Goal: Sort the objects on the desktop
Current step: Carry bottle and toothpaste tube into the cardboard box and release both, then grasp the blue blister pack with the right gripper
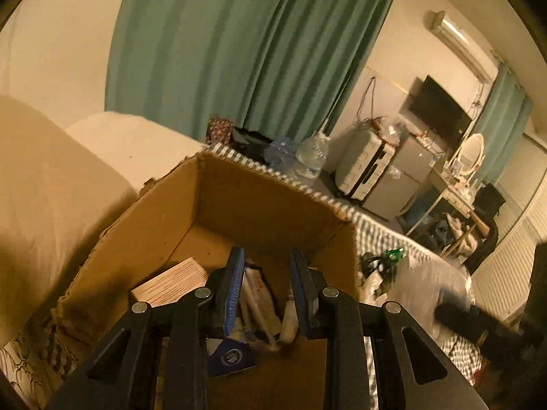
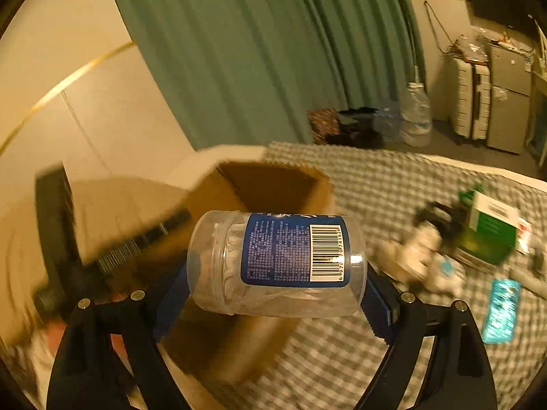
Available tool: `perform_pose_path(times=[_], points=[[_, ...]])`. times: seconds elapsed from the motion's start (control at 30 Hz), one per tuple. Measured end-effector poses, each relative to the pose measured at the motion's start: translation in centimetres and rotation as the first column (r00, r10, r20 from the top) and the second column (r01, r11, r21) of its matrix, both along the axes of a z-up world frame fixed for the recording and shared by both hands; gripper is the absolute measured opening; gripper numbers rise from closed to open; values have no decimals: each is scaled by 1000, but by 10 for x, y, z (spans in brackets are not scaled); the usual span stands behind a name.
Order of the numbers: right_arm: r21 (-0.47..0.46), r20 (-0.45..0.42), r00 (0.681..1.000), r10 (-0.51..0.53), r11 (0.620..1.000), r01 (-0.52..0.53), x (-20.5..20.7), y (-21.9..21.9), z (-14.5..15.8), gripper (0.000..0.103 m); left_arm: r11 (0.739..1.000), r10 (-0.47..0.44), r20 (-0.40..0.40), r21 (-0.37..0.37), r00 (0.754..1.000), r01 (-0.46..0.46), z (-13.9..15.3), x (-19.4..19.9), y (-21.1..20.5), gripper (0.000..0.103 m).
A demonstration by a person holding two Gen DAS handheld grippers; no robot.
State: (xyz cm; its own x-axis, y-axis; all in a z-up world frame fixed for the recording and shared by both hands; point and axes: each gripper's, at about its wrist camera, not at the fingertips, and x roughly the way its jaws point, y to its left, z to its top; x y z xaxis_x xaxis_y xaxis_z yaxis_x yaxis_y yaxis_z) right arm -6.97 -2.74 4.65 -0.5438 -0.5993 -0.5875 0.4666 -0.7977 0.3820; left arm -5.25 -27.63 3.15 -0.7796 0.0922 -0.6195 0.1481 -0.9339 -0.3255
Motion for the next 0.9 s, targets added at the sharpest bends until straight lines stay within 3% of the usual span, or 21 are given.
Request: perform_pose_path(times=[0.07,0.13,0.17,0.2,0.33,0.43,0.53,0.67,0.73,0.9], points=[[-66,52,998,-20,998,24,-16,-14,1,89,1000,15,31,-17,999,-15,-6,-2,-2,33],[-67,86,995,-53,996,59,-27,-21,2,101,999,26,46,-29,999,-25,-10,-4,-4,59],[-45,81,994,-79,996,82,-30,-21,4,102,998,39,54,-47,998,-37,-11,-5,-4,83],[-29,63,994,-93,995,95,-31,-16,7,102,995,61,56,-82,997,-56,-11,-6,-1,96],[151,-112,981,-158,973,174,-15,27,20,103,990,49,51,-135,998,-42,-11,-8,9,97],[319,-174,965,-199,915,246,-5,81,9,103,993,-6,21,-114,1000,8,-9,-8,28,99],[411,-137,953,-270,860,303,-2,138,-8,103,991,-79,-10,-110,997,77,-6,-7,57,102],[339,-24,914,-404,857,388,4,215,-40,103,982,-176,-52,-76,983,172,1,-1,99,103],[336,34,901,-432,854,397,-2,233,-58,103,975,-218,-68,-69,974,213,1,2,121,103],[401,72,901,-428,840,366,-27,228,-93,103,963,-260,-54,-89,964,255,-13,4,168,103]])
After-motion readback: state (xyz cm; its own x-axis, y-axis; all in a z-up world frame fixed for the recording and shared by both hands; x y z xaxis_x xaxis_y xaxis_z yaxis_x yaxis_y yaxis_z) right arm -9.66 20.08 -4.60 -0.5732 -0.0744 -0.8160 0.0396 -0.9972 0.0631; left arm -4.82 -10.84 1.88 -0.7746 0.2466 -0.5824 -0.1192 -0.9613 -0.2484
